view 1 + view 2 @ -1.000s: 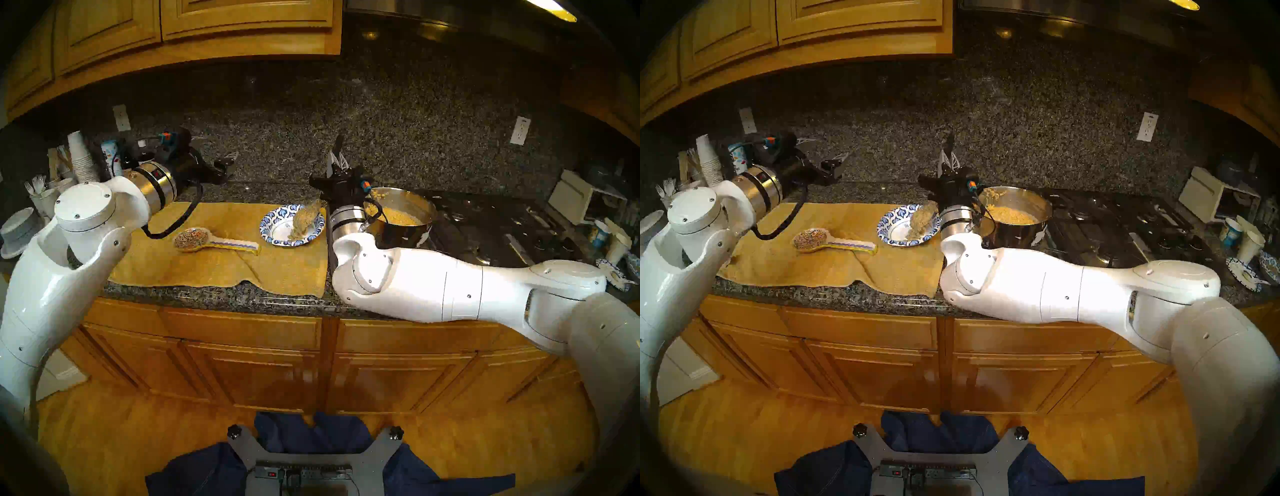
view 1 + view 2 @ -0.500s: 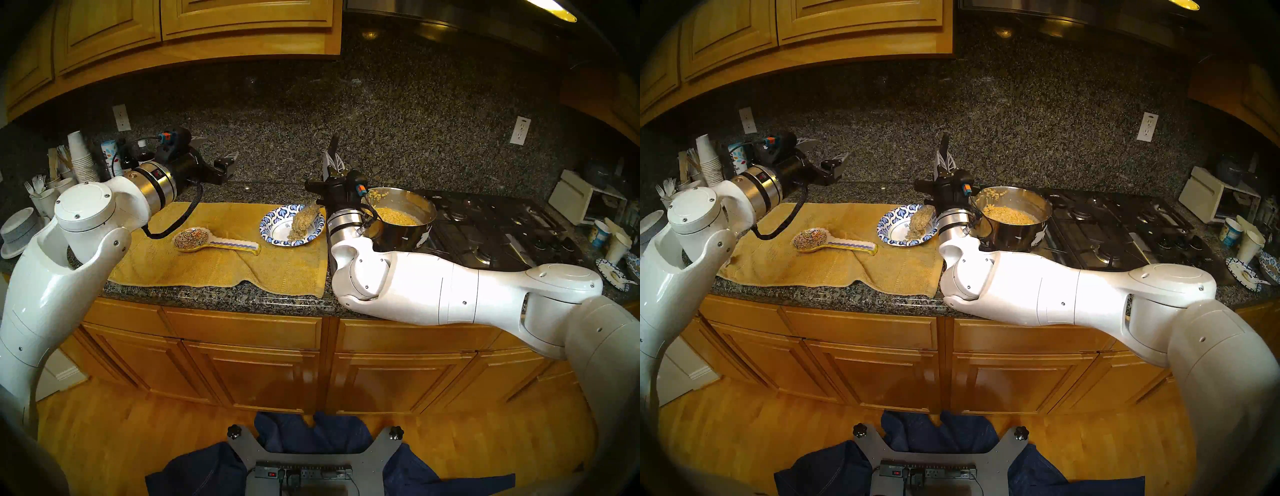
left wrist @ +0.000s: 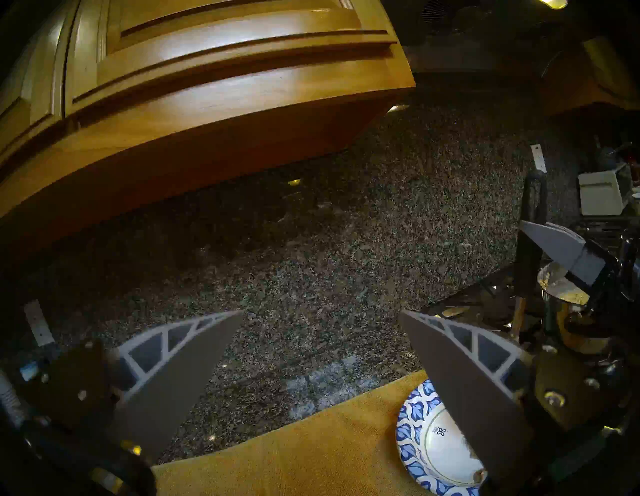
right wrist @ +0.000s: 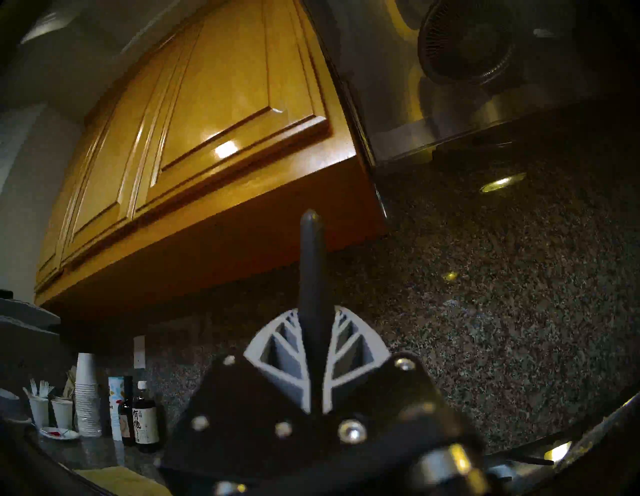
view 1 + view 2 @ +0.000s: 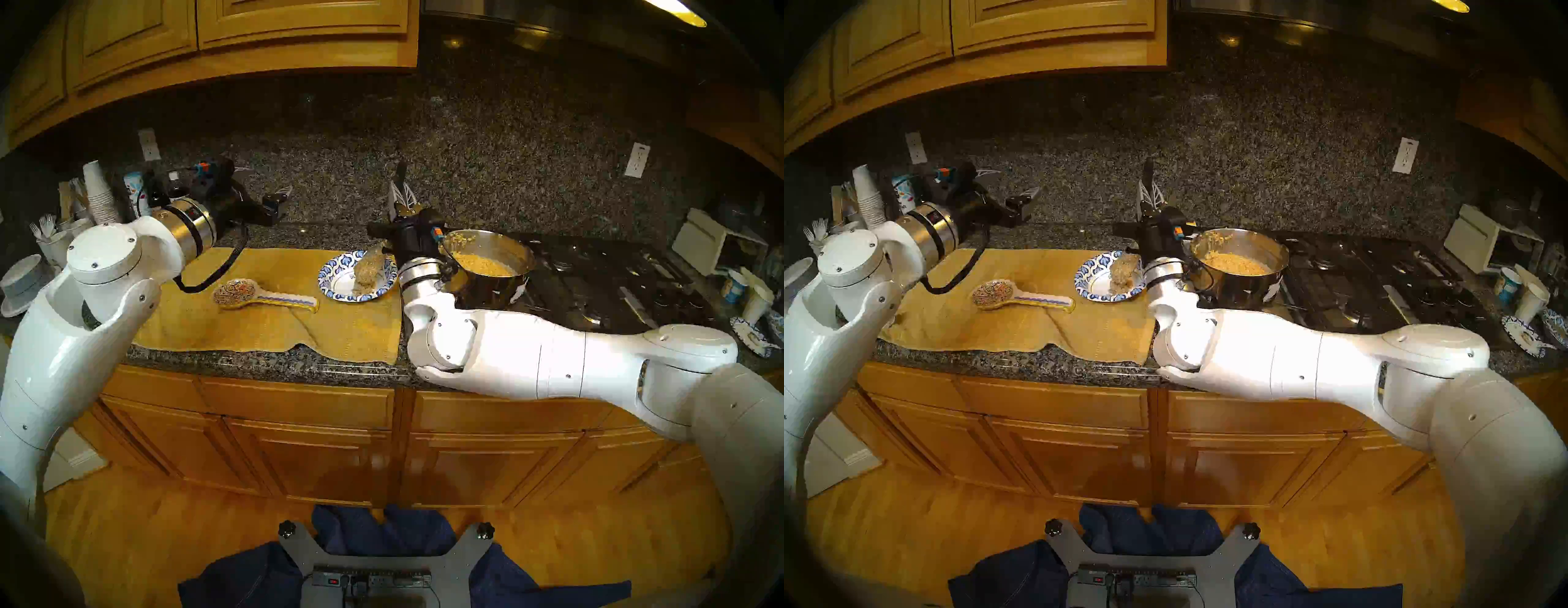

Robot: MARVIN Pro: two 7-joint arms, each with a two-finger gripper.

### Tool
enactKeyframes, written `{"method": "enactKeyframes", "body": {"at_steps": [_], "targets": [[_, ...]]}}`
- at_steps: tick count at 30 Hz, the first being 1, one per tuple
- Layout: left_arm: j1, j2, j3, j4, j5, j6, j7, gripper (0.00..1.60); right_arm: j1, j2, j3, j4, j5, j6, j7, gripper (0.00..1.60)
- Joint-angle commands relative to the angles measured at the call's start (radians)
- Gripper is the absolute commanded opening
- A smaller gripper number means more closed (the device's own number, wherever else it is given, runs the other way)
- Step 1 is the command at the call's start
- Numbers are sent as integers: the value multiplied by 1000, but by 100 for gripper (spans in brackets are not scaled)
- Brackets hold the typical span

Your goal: Scoop oatmeal into bowl

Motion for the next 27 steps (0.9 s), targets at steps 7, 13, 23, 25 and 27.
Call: {"method": "enactKeyframes", "body": {"at_steps": [7,13,23,25,27], "targets": [[-31,1,-21,-14,0,-19,-1,160,57,-3,10,42,-99,14,1,0],[-31,2,-21,-14,0,-20,0,160,59,-10,4,55,-116,15,5,0],[-31,4,-20,-14,-1,-21,1,160,58,-29,4,65,-117,13,20,0],[-31,4,-20,-14,-2,-21,1,160,59,-31,3,67,-118,13,25,0],[-32,4,-20,-14,-2,-21,1,160,61,-32,1,72,-121,13,31,0]]}}
